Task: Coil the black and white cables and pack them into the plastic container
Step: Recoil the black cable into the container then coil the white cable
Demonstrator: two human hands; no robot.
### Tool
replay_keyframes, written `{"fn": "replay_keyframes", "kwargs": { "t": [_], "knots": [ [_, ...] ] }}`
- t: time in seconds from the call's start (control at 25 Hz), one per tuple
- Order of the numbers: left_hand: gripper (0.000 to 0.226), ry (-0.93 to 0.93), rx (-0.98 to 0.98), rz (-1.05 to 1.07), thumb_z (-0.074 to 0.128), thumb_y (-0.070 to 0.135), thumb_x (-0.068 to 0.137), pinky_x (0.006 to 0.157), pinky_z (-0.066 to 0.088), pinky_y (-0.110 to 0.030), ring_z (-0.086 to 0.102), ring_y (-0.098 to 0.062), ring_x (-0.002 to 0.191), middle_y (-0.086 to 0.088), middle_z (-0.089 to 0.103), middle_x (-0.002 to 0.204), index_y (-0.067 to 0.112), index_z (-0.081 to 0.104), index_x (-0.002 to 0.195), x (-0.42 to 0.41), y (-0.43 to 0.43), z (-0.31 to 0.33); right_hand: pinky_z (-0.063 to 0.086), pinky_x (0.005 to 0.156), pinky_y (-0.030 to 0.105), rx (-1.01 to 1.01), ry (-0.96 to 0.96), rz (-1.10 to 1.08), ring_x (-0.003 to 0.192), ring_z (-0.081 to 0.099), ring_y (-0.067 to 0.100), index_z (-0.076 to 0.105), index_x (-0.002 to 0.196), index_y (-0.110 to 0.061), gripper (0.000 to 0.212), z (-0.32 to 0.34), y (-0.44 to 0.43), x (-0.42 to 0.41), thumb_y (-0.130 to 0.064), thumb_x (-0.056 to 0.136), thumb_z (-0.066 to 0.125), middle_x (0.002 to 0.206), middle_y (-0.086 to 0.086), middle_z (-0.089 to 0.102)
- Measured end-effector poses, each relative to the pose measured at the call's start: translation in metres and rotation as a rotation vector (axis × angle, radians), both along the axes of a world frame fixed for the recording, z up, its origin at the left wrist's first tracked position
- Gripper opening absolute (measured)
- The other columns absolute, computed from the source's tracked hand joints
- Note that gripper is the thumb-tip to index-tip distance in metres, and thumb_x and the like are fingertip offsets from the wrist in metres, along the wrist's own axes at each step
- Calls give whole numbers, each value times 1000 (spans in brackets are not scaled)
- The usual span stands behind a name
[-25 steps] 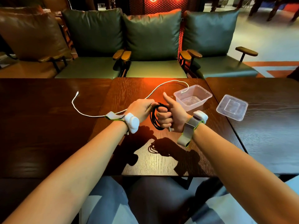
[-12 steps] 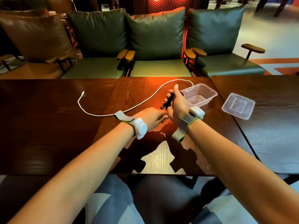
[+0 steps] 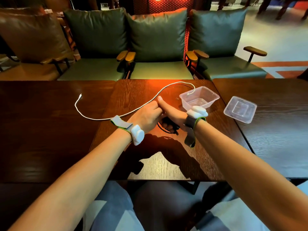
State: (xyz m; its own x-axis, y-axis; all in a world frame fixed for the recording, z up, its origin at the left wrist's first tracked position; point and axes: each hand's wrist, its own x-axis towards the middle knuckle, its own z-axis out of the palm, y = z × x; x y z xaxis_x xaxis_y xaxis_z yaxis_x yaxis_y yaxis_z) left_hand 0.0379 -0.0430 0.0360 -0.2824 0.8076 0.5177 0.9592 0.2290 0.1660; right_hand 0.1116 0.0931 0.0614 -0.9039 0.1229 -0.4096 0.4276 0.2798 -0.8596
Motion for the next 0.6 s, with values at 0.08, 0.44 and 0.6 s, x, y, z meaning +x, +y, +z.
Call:
{"fn": "replay_keyframes", "kwargs": {
  "t": [0.08, 0.44, 0.6],
  "knots": [
    [40, -179, 144, 40, 39, 31, 104, 79, 44, -37, 52, -28, 89, -13, 52, 102, -3, 58, 93, 10, 3, -9, 25, 39, 18, -68, -106, 36, 34, 31, 14, 43, 45, -21, 86, 5, 0, -1, -103, 57, 20, 45, 1, 39],
    [26, -805, 318, 251, 37, 48, 101, 51, 45, -26, 57, -8, 47, 9, 60, 60, 30, 47, 86, 26, 19, -13, 34, 41, 18, -442, -143, -15, 34, 39, 20, 37, 43, -16, 83, 2, -3, 5, -85, 84, 17, 43, 5, 41],
    [31, -643, 380, 457, 39, 27, 107, 53, 26, -24, 45, -16, 57, 5, 49, 64, 15, 47, 80, 29, 22, -19, 47, 55, 32, 66, 84, -208, 53, 56, 29, 55, 55, -13, 72, -10, -8, -3, -67, 94, 27, 59, 11, 60]
  ]
}}
